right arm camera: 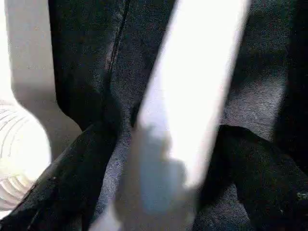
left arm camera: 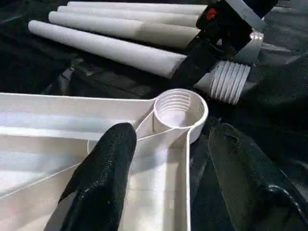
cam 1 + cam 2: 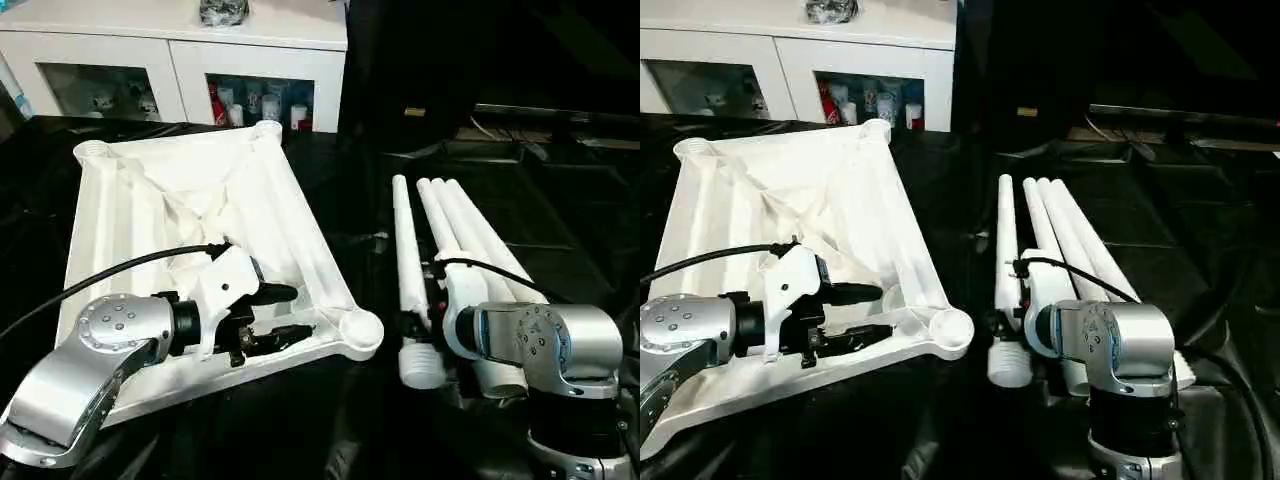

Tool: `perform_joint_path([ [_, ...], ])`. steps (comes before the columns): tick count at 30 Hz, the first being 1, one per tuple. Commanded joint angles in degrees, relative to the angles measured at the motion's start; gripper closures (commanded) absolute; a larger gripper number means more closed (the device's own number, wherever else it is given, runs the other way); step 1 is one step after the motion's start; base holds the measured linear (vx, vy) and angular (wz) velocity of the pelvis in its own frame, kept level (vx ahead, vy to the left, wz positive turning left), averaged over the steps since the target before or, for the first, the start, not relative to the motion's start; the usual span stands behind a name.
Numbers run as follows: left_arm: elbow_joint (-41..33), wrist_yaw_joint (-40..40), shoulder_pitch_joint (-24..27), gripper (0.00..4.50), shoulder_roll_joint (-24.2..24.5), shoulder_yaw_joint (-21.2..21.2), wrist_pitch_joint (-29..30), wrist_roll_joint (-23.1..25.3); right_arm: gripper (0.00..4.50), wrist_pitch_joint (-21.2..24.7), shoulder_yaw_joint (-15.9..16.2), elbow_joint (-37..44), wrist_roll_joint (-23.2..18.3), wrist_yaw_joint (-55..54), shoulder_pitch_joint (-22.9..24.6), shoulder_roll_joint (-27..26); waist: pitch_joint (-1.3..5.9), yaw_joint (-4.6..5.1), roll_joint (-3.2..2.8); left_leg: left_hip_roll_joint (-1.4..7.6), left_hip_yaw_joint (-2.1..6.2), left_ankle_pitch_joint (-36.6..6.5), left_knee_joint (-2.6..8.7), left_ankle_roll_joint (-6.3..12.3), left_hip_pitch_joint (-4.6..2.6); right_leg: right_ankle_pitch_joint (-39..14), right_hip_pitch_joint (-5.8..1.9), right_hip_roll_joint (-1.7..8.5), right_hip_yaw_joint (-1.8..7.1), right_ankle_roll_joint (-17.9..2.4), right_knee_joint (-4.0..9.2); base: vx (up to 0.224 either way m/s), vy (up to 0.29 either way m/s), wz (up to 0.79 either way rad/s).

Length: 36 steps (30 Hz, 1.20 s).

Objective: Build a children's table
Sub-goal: Pick table leg

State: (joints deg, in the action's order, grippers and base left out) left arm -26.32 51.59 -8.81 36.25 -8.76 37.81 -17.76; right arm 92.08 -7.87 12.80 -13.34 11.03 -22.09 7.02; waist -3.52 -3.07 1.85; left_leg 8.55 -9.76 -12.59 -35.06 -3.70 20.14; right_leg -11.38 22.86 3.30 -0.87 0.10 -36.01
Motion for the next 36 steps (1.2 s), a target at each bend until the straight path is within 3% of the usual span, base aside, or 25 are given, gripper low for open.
perform_joint_path([
  [1,-1.6,-0.2,-0.1,1.68,0.7,-0.5,0.6,-0.2,0.92,0.4,-1.0,-0.4,-0.2,-0.6,0.4,-0.1,3.06,-0.18,-0.62,3.33,1.34,-7.4,5.13,-4.56,-0.34,-12.9,-2.01,3.94,2.71,-8.1,4.2,0.0,0.0,0.0],
  [3,-1.6,-0.3,-0.2,1.68,0.9,-0.7,0.7,0.0,1.29,0.4,-1.4,-0.9,0.1,-0.9,0.3,-0.4,3.11,-0.19,-0.7,3.31,1.31,-6.8,5.11,-4.65,-0.35,-11.8,-2.04,3.84,2.64,-8.2,4.11,0.0,0.0,0.0],
  [18,0.2,-1.2,-2.2,1.68,0.4,-1.4,0.1,0.4,2.5,0.4,-3.9,-2.2,0.3,-2.3,-0.3,-1.5,3.2,-0.25,-0.88,3.24,1.27,-6.1,5.02,-4.8,-0.35,-10.2,-2.19,3.77,2.57,-8.8,3.94,0.0,0.0,0.0],
  [31,3.1,-6.9,-5.6,1.68,-6.2,3.0,-1.0,-2.1,2.62,0.2,-9.3,-1.1,-1.6,-0.7,-4.6,-2.7,3.44,-0.3,-0.77,3.17,1.15,-4.5,4.74,-4.53,-0.32,-7.4,-2.5,3.72,2.53,-9.7,3.62,0.0,0.0,0.0],
  [35,5.5,-11.6,-9.4,1.68,-11.3,6.8,1.2,-4.8,2.62,-3.3,-12.3,-0.5,-3.6,1.1,-6.8,-3.3,3.55,-0.51,-0.51,3.14,1.02,-3.9,4.5,-3.91,-0.32,-6.1,-2.67,3.85,2.54,-10.8,3.5,0.0,0.0,0.0],
  [36,7.7,-14.3,-11.8,1.68,-13.5,8.8,4.1,-6.3,2.62,-9.6,-13.1,-0.2,-5.4,3.0,-6.9,-3.4,3.52,-0.5,-0.09,3.19,1.01,-4.0,4.52,-3.58,-0.22,-6.7,-2.74,3.89,2.5,-10.5,3.66,0.0,0.0,0.0],
])
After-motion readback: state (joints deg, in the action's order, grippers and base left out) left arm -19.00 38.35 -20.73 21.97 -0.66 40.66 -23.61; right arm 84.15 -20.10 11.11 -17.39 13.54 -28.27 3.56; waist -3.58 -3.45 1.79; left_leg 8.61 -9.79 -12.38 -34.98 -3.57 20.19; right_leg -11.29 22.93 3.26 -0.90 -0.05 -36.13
